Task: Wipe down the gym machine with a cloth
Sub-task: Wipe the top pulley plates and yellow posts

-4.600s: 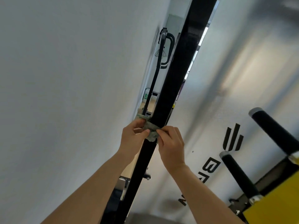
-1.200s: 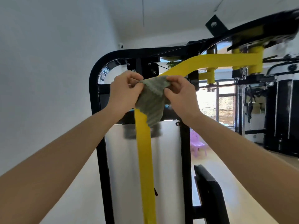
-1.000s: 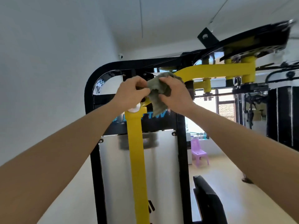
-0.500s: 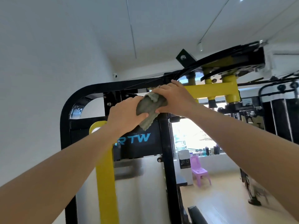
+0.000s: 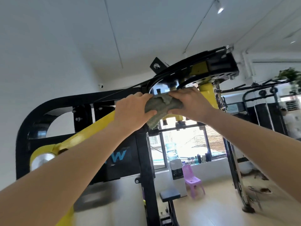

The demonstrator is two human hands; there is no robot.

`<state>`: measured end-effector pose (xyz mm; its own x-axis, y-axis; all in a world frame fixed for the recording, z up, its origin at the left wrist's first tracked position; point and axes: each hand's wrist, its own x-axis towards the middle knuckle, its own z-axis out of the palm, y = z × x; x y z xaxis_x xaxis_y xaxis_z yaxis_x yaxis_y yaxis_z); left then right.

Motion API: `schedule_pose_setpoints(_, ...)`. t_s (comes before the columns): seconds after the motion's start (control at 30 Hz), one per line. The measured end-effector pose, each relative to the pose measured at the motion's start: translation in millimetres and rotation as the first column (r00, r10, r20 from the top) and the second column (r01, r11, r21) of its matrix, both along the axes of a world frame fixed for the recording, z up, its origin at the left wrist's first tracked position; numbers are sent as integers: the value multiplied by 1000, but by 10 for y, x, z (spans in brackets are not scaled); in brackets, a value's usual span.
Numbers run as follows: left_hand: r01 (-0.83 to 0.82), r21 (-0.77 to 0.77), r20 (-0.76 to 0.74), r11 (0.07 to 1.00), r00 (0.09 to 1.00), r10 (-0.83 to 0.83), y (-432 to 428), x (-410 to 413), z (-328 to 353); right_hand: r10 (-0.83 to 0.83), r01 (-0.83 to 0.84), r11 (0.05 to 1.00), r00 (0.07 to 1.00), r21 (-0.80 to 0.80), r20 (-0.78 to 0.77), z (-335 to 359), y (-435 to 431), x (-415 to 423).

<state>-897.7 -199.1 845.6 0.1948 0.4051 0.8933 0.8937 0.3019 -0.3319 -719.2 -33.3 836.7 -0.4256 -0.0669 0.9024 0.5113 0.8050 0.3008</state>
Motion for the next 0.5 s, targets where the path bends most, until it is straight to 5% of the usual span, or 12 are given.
schedule_pose_setpoints(0.23,-20,95,55,995,998,15,332,435,-58,113,-114,990,993,85,16,58,297,410)
schedule_pose_setpoints(0.5,-46,117,109,992,994,33,820,1078,-130,192,-189,981,980,-48,54,160,794,997)
